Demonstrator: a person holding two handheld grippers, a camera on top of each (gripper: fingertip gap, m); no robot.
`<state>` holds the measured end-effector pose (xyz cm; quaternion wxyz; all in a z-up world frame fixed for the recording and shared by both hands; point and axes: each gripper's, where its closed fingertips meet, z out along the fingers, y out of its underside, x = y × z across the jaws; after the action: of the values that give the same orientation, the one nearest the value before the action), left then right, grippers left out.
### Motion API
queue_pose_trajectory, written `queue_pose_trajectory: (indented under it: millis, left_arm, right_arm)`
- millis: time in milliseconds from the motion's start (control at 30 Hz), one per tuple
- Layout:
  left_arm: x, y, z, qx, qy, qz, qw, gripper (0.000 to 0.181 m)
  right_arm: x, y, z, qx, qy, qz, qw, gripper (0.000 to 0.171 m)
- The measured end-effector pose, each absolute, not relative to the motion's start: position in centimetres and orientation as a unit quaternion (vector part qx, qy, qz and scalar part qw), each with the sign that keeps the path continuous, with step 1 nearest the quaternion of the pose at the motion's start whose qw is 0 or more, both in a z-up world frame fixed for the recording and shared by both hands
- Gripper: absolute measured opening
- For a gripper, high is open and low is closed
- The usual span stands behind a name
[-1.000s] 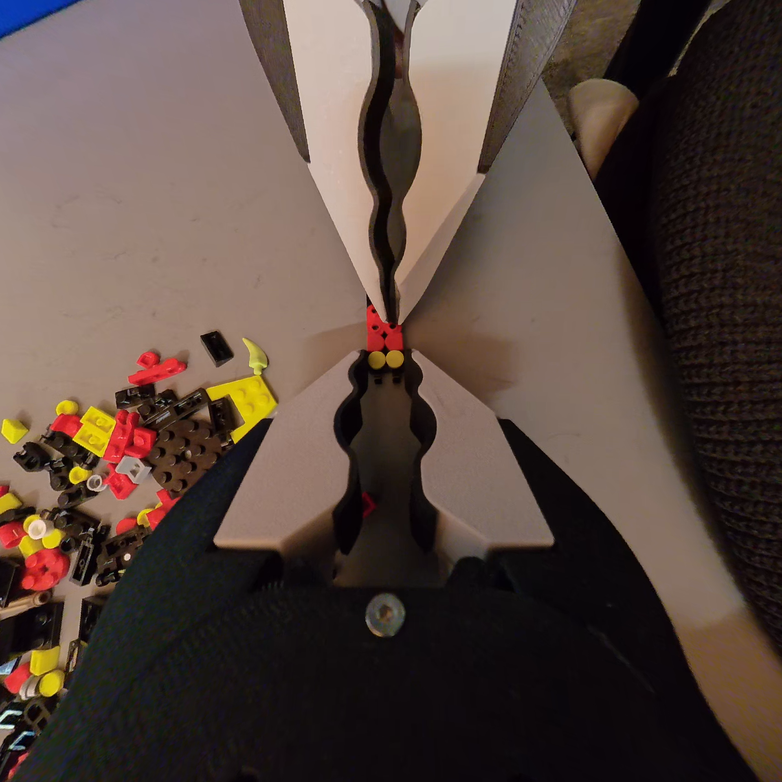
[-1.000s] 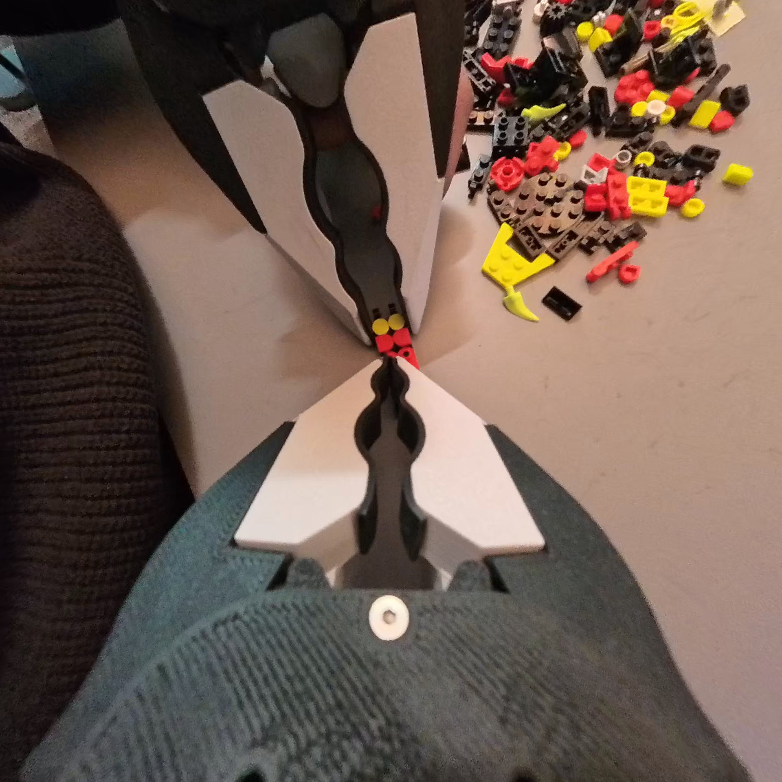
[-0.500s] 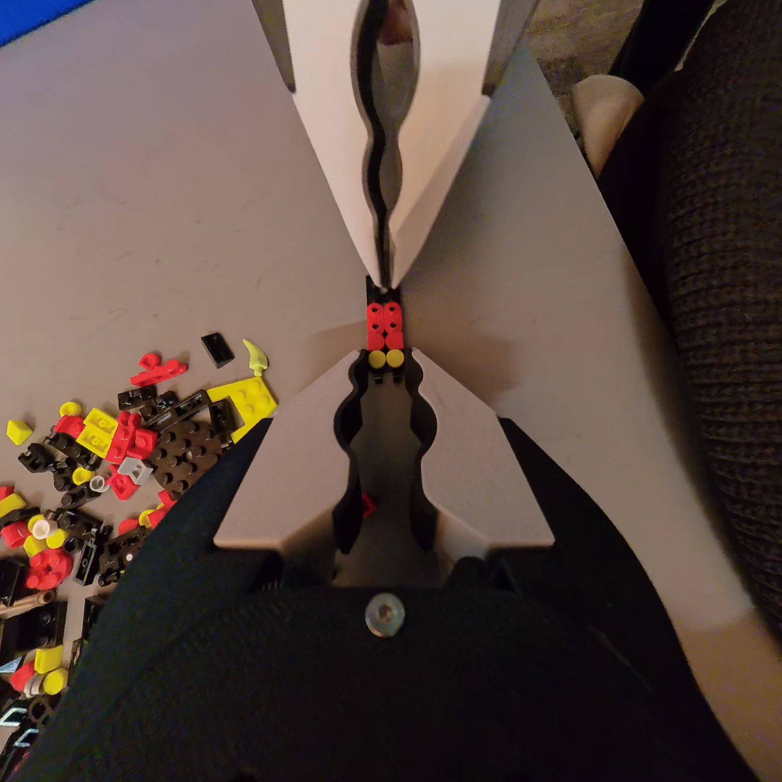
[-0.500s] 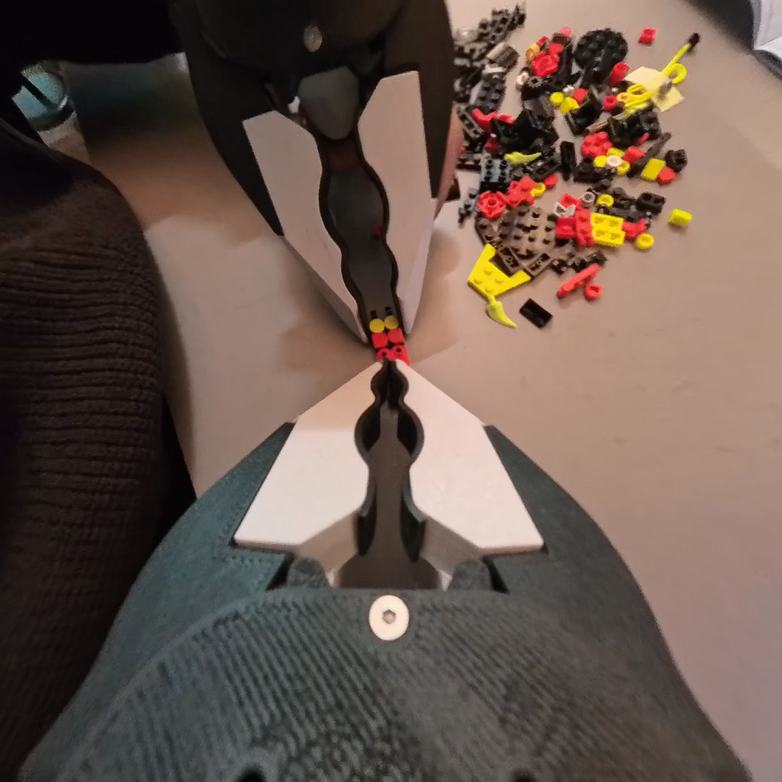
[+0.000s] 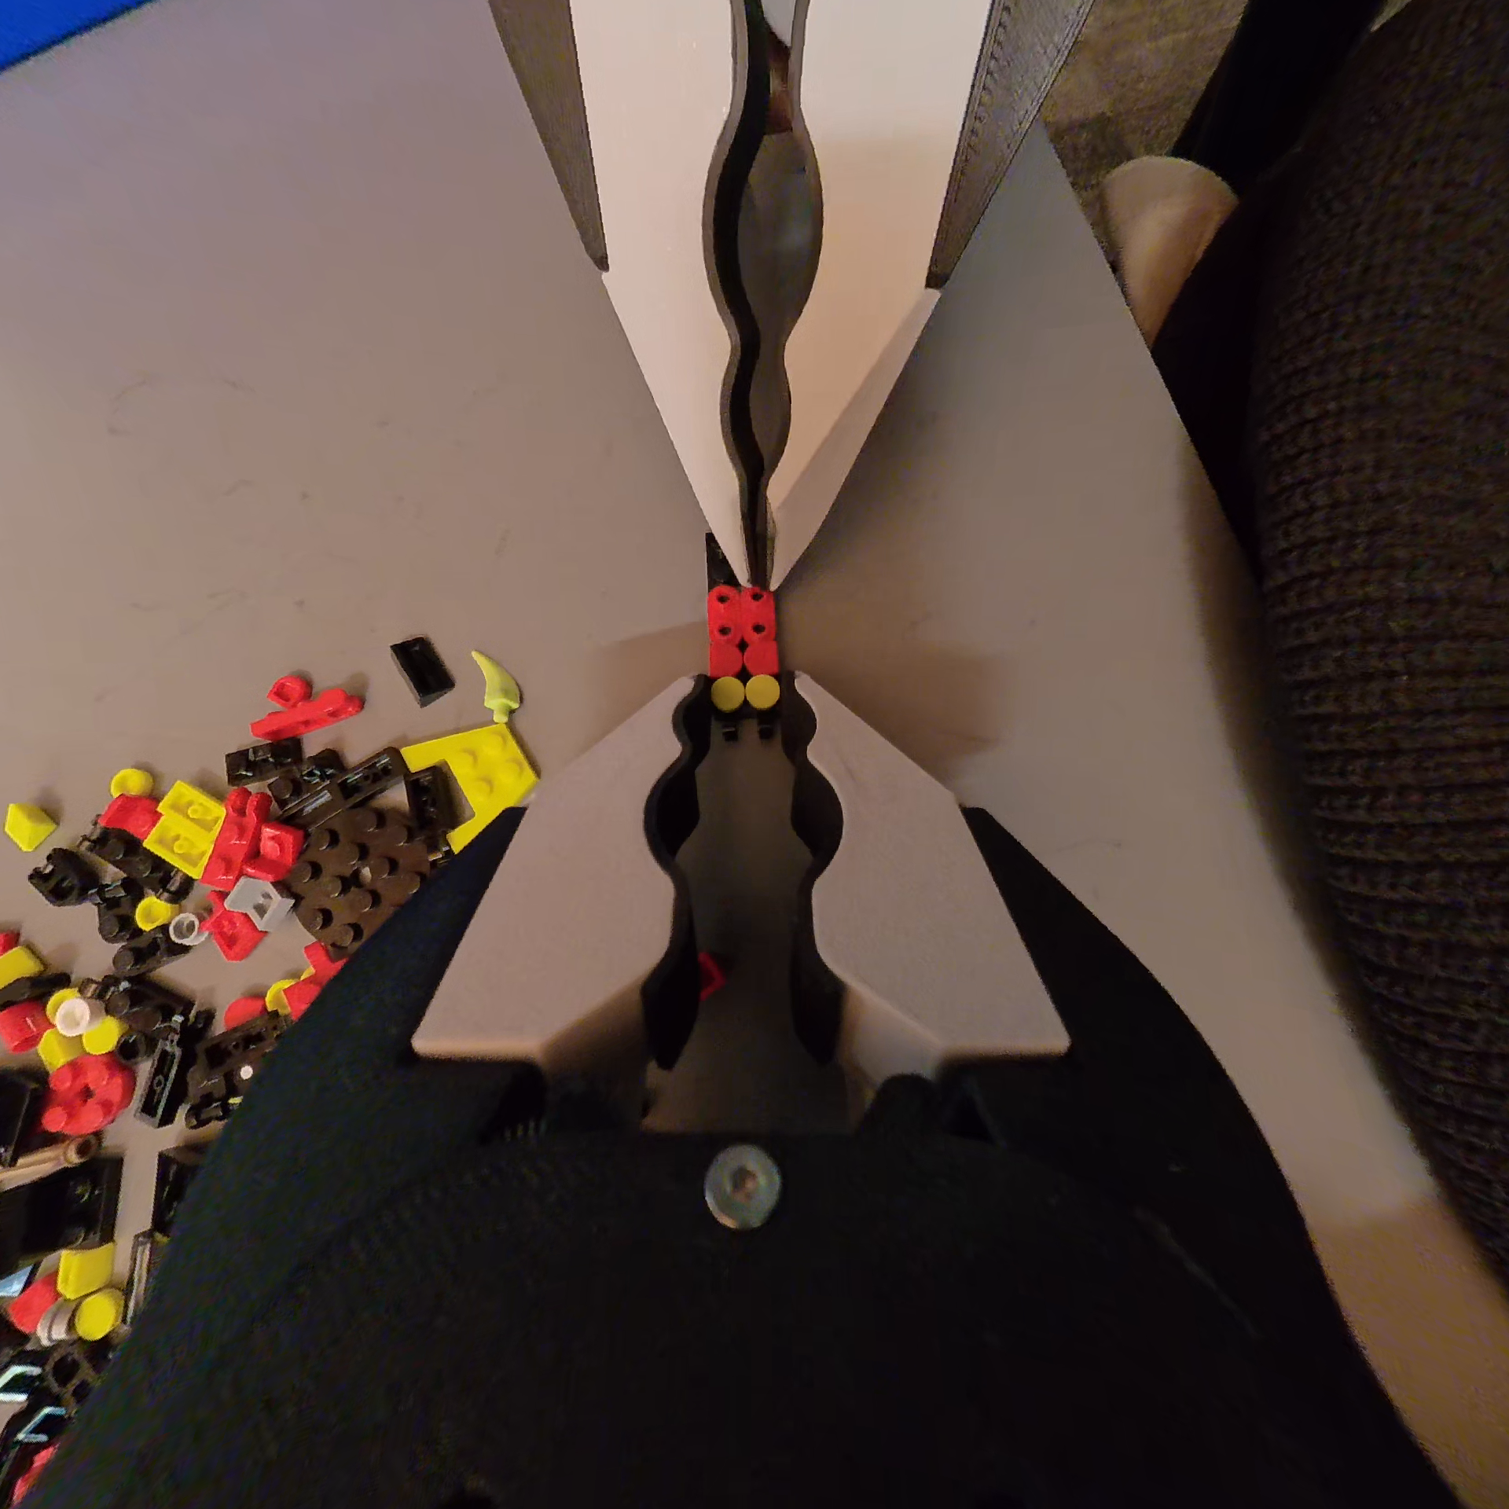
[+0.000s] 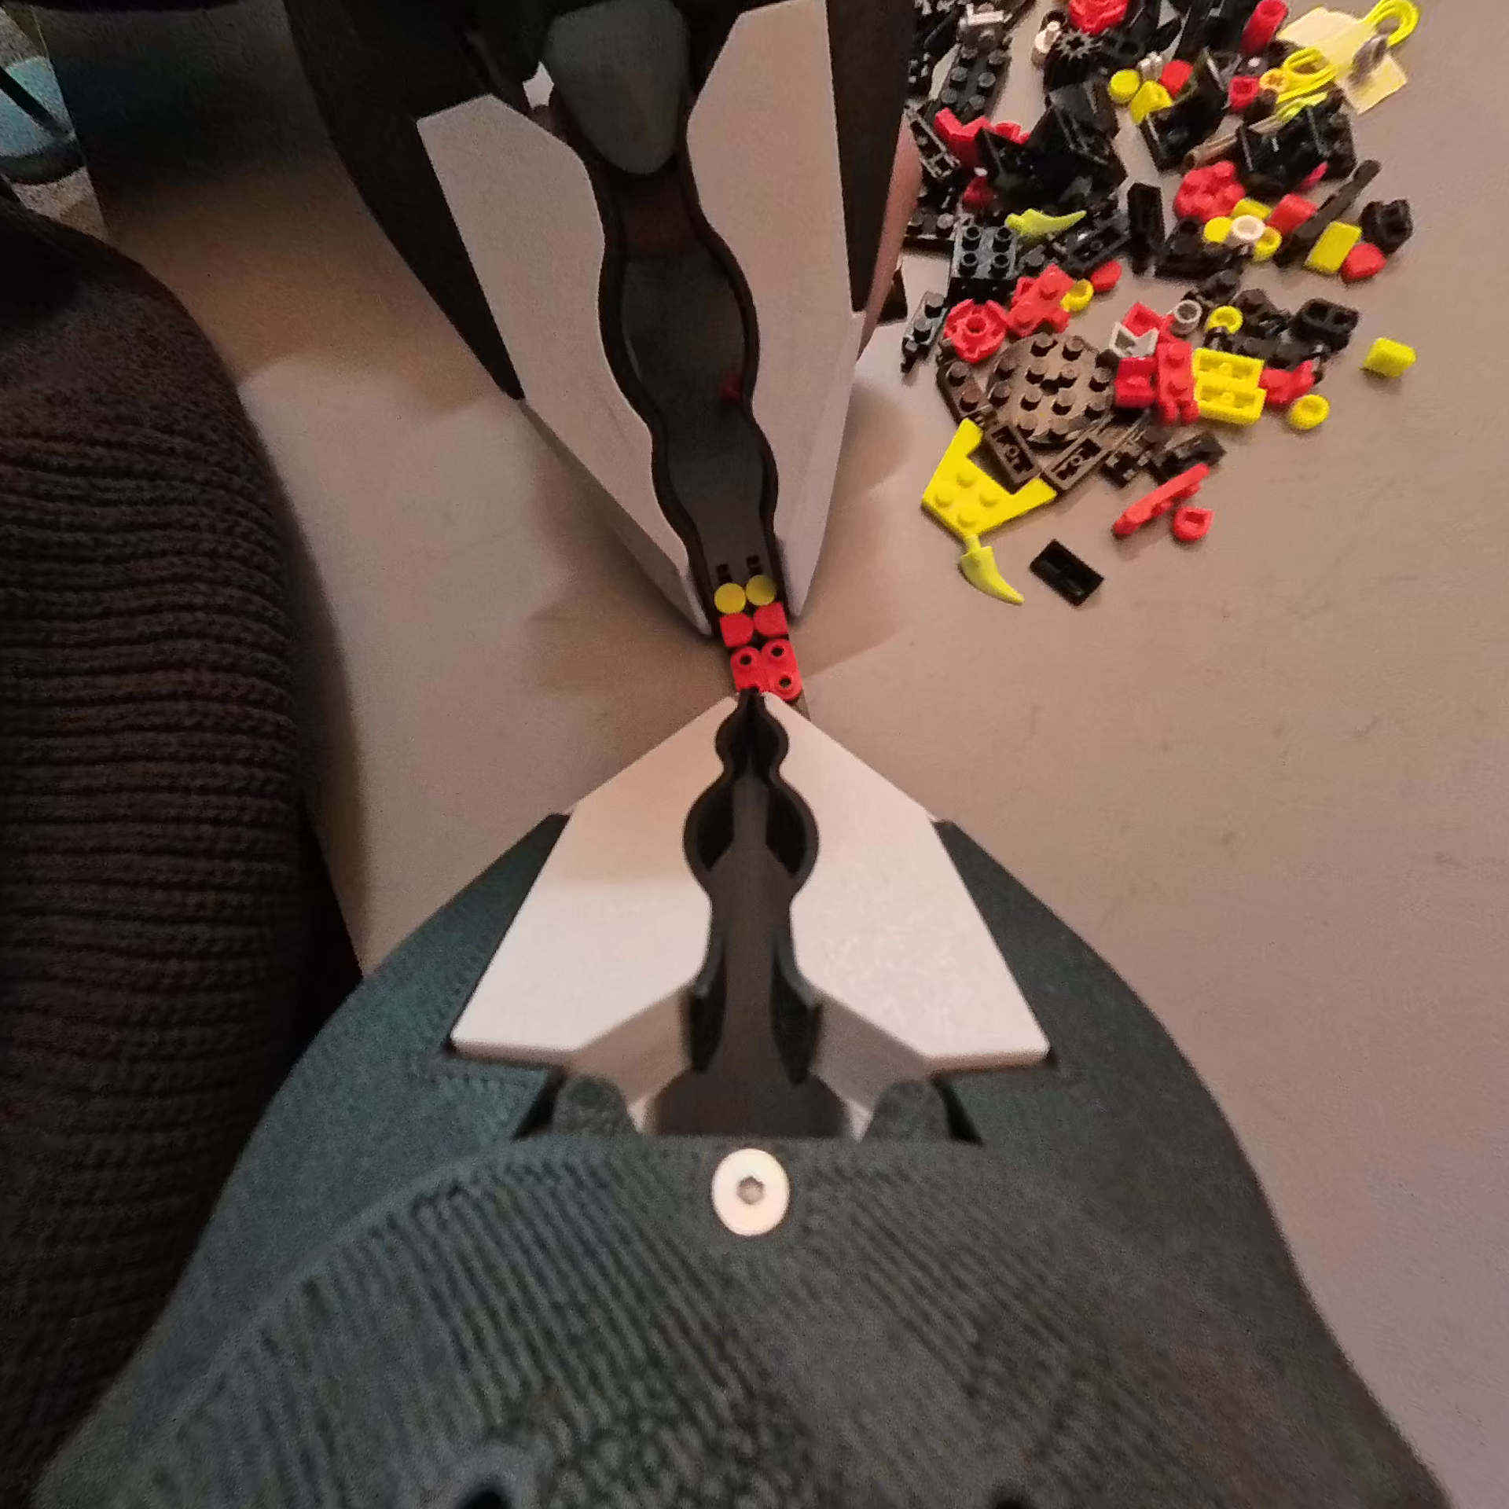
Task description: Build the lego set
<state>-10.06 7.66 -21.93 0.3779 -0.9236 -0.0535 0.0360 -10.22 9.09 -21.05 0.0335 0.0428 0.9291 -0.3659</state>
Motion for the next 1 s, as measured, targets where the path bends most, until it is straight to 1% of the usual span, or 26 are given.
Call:
queue_pose_trajectory:
  millis: [133,333,533,667,833,867,900,1000]
  left_arm:
    - [-10.0,7.6,-21.9,-0.924,-0.052,0.038,0.378,0.017]
    - [-10.0,7.6,-21.9,-0.924,-0.053,0.038,0.378,0.017]
    - [-10.0,7.6,-21.9,-0.923,-0.054,0.037,0.378,0.017]
    - [-10.0,7.6,-21.9,-0.923,-0.054,0.037,0.378,0.017]
    - [-9.9,7.5,-21.9,-0.923,-0.067,0.028,0.377,0.018]
    - [-9.9,7.5,-21.9,-0.923,-0.067,0.028,0.377,0.015]
    - [-9.9,7.5,-21.9,-0.923,-0.066,0.028,0.377,0.018]
    - [-9.9,7.5,-21.8,-0.923,-0.066,0.028,0.377,0.018]
  right_arm:
    - [-10.4,9.0,-20.3,0.046,0.919,-0.39,0.042,0.0]
    - [-12.8,9.3,-18.6,0.109,0.89,-0.441,0.04,0.0]
    - [-13.4,9.9,-20.2,0.116,0.911,-0.396,0.011,0.0]
    - [-13.5,9.7,-19.9,0.1,0.912,-0.399,-0.016,0.0]
    - [-13.7,9.8,-20.0,0.106,0.911,-0.399,-0.014,0.001]
    - [-13.8,9.8,-20.0,0.107,0.911,-0.399,-0.013,0.002]
    - [-13.7,9.9,-20.0,0.108,0.911,-0.399,-0.013,0.002]
    - [-13.7,9.8,-20.0,0.105,0.911,-0.398,-0.014,0.002]
